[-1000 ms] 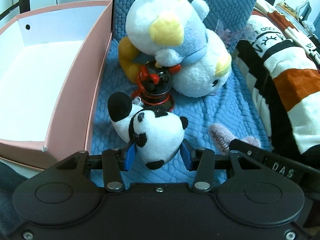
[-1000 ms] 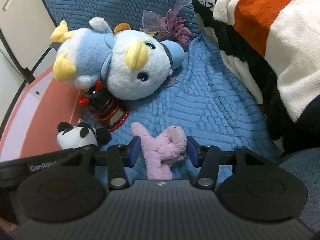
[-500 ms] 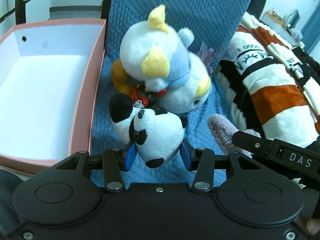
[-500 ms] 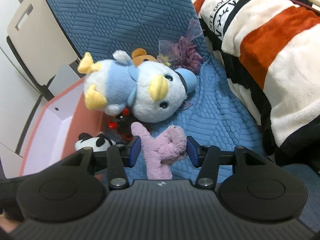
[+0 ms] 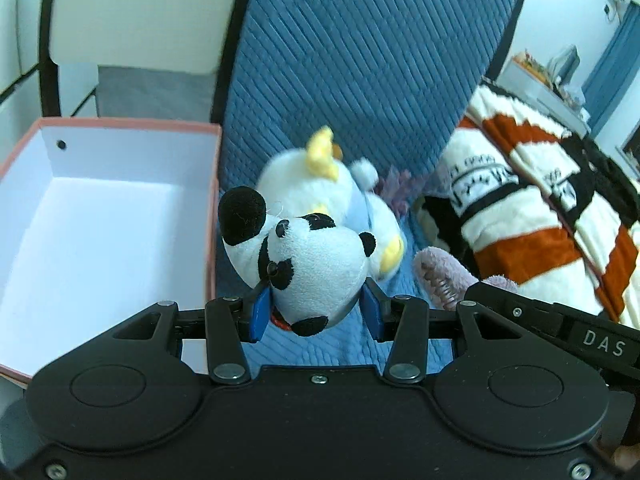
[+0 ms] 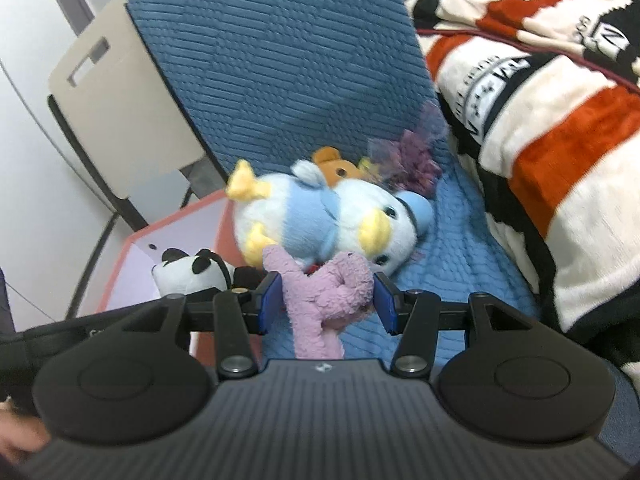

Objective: Organize objects
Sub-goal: 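Carry the panda and pink plush over the white box with both tools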

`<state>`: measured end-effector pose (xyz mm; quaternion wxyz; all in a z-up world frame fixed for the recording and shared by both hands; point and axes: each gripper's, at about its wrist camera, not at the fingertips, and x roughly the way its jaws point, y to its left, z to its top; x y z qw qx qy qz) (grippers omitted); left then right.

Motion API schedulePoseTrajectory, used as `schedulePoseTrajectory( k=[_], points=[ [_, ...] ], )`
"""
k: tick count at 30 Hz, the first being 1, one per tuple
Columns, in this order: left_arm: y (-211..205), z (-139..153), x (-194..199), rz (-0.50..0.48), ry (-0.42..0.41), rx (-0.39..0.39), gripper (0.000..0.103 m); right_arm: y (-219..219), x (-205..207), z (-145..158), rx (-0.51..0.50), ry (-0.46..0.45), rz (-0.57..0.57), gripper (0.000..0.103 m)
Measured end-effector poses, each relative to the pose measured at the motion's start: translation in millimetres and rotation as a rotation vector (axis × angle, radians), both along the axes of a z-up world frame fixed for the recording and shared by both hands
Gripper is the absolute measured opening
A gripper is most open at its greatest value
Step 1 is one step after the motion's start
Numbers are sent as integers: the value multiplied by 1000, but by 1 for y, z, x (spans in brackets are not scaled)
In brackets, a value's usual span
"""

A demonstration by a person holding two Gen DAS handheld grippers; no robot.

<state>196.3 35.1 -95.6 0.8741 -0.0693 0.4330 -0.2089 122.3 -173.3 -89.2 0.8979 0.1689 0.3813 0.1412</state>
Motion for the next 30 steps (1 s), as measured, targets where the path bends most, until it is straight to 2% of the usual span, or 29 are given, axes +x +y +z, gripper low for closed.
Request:
schedulePoseTrajectory(
  k=[11, 18, 24, 30],
  points=[
    [75, 46, 17, 129, -80, -22, 44, 54, 9, 59, -2, -124, 126, 53],
    [122, 62, 32, 198, -124, -18, 44, 102, 20, 89, 16, -164, 216, 53],
    [167, 61, 46, 266, -128, -5, 44, 151, 23, 92, 25, -168, 288, 53],
    [203, 37, 64, 313, -85, 22, 44, 195, 27, 74, 26, -130, 347, 53]
  ],
)
